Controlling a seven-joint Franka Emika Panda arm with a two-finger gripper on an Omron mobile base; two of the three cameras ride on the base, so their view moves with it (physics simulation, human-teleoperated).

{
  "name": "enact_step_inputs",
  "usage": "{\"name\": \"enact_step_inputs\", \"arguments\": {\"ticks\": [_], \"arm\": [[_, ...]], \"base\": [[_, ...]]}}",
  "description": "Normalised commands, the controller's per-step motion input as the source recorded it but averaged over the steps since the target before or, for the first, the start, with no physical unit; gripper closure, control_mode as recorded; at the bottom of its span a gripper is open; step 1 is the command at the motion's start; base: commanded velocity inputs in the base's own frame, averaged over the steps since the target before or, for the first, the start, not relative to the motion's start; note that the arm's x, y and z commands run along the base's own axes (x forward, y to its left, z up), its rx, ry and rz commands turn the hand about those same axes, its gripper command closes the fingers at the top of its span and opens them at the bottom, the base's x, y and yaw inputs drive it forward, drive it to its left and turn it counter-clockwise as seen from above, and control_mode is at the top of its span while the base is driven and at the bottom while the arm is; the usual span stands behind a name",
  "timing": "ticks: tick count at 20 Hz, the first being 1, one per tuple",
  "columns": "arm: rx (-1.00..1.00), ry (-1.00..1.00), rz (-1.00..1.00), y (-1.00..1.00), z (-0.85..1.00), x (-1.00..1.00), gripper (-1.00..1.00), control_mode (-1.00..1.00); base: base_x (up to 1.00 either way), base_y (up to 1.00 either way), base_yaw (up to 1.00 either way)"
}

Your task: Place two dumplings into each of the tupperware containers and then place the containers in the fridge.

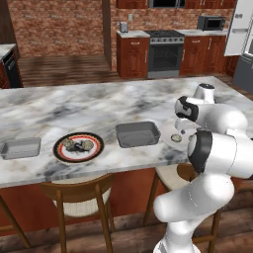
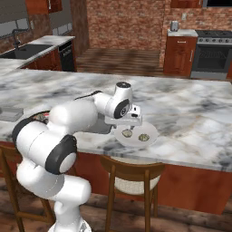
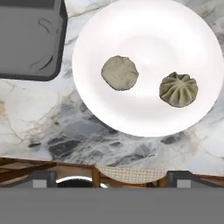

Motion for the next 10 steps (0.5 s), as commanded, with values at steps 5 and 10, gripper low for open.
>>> {"name": "enact_step_inputs", "arguments": {"ticks": [5,10], "arm": [[0.00,0.00,0.00,-0.05,-0.56,0.35,-1.00,-1.00],[0.00,0.00,0.10,-0.09,-0.55,0.43,-1.00,-1.00]], "base": [[0.00,0.00,0.00],[0.00,0.00,0.00]]}}
